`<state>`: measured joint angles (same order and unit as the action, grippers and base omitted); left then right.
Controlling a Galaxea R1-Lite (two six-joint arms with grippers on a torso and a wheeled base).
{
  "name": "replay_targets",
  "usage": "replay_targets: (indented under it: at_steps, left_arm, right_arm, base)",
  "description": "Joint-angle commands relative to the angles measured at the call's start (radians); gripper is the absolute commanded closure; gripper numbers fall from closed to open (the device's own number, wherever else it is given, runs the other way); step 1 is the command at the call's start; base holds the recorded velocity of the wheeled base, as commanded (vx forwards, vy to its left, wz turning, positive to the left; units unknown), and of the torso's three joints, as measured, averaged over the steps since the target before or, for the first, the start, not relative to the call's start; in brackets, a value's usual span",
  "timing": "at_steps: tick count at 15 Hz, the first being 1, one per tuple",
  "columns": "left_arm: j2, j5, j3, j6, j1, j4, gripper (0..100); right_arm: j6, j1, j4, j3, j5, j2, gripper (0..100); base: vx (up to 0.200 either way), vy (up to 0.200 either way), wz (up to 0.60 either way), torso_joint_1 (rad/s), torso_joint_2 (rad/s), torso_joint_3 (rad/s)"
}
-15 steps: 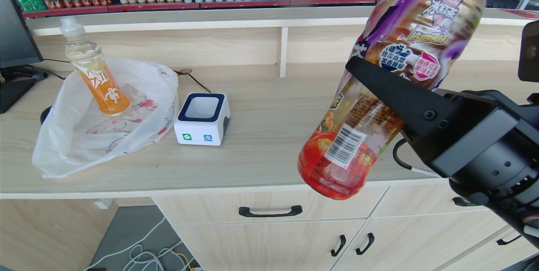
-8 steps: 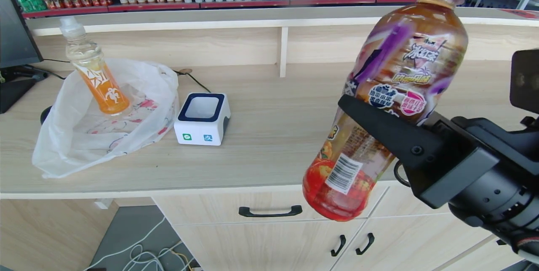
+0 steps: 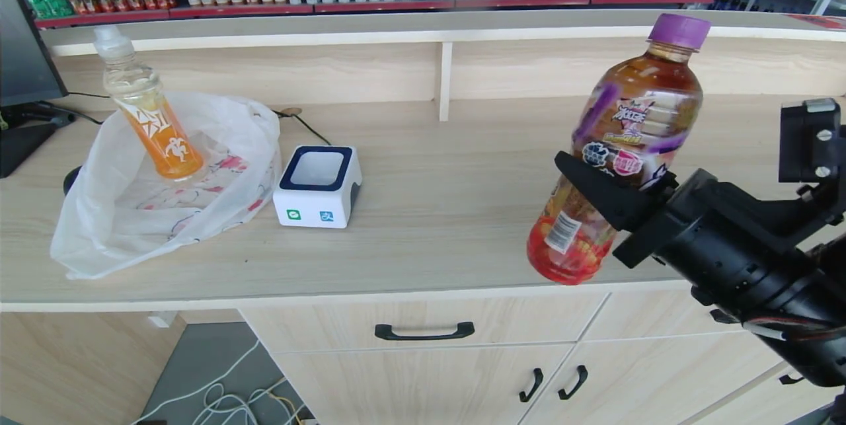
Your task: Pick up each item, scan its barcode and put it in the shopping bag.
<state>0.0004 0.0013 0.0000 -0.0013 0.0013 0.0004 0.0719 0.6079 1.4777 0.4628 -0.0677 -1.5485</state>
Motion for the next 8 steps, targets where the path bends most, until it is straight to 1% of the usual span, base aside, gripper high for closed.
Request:
replay_targets:
  at_steps: [1,4,5,7,8]
  left_arm:
    - [0.0,0.0,0.0,0.0,0.0,0.0,0]
    - [0.0,0.0,0.0,0.0,0.0,0.0,0]
    - [0.0,0.0,0.0,0.0,0.0,0.0,0]
    - [0.0,-0.001,0.0,0.0,0.0,0.001,0]
    - [0.0,0.0,0.0,0.0,0.0,0.001,0]
  right_arm:
    - [-0.037,-0.048,0.024,-0.001,0.04,-0.041,100]
    - [-0.172,-0.053,0.026,0.013,0.068,-0.042,100]
    - [-0.185,-0.057,0.027,0.013,0.088,-0.042,100]
    - [-0.193,-0.059,0.029,0.05,0.201,-0.047,100]
    - [-0.193,-0.059,0.029,0.051,0.22,-0.048,100]
  base:
    - [0.0,0.0,0.0,0.0,0.0,0.0]
    - [0.0,0.0,0.0,0.0,0.0,0.0]
    - [0.0,0.0,0.0,0.0,0.0,0.0]
    - [0.0,0.0,0.0,0.0,0.0,0.0]
    - [0.0,0.0,0.0,0.0,0.0,0.0]
